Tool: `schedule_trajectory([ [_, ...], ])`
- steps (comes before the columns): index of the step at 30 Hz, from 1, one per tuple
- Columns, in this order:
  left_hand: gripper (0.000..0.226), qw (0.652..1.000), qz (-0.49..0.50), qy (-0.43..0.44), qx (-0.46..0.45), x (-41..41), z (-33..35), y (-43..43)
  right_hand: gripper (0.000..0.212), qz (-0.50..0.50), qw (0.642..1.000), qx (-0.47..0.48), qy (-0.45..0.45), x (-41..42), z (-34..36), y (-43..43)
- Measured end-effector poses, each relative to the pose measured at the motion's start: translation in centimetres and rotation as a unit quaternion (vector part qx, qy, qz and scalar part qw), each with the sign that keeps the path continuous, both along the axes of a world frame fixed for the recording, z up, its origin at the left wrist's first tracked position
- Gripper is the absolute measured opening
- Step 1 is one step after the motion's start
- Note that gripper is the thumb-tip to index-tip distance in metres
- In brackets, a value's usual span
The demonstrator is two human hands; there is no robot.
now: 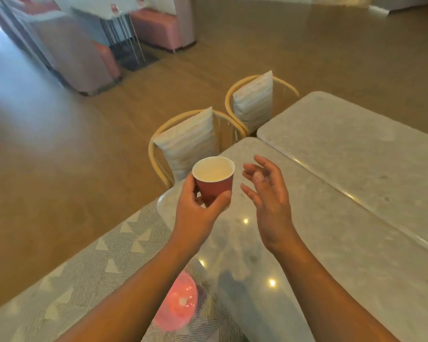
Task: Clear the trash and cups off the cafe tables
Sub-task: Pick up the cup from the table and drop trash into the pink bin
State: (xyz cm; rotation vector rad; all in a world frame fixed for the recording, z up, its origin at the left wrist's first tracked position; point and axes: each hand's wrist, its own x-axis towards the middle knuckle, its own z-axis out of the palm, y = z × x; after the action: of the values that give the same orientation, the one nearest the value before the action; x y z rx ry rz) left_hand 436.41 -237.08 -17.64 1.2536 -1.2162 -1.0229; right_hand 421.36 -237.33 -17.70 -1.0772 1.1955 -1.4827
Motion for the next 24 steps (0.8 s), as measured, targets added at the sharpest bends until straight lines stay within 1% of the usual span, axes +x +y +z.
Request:
schedule_trajectory([
  [2,0.064,1.0,0.02,0.004,-0.007,3.5,0.2,1.6,0.038,0.026,1.0,-0.004,-0.003,3.5,0.3,0.8],
  [8,0.077,0.997,0.069,0.02,-0.026,15.4,0.1,7.8,0.043,0.115,0.993,-0.019,-0.017,16.2,1.1,5.5],
  [10,0.079,0.996,0.079,0.023,-0.028,19.7,-0.2,10.3,0.049,0.141,0.99,-0.017,-0.009,20.6,0.8,7.9],
  [12,0.082,0.996,0.084,0.03,-0.025,23.1,-0.7,12.3,0.062,0.16,0.987,-0.006,-0.011,24.2,0.2,10.0],
  [14,0.075,0.996,0.088,0.029,-0.015,26.0,-1.5,14.1,0.075,0.173,0.985,0.013,-0.017,27.4,-0.5,11.8],
  [16,0.068,0.996,0.084,0.025,0.005,28.2,-2.6,15.4,0.08,0.185,0.982,0.032,-0.006,29.8,-1.3,13.4],
  [18,0.066,0.996,0.08,0.026,0.022,29.9,-3.9,16.5,0.078,0.189,0.981,0.048,0.01,31.6,-2.2,14.5],
  [20,0.066,0.996,0.079,0.025,0.031,31.1,-5.5,17.1,0.072,0.189,0.979,0.066,0.025,32.7,-3.7,15.0],
  [24,0.067,0.995,0.07,0.031,0.064,32.3,-9.6,17.4,0.064,0.193,0.972,0.103,0.079,34.1,-7.7,14.6],
])
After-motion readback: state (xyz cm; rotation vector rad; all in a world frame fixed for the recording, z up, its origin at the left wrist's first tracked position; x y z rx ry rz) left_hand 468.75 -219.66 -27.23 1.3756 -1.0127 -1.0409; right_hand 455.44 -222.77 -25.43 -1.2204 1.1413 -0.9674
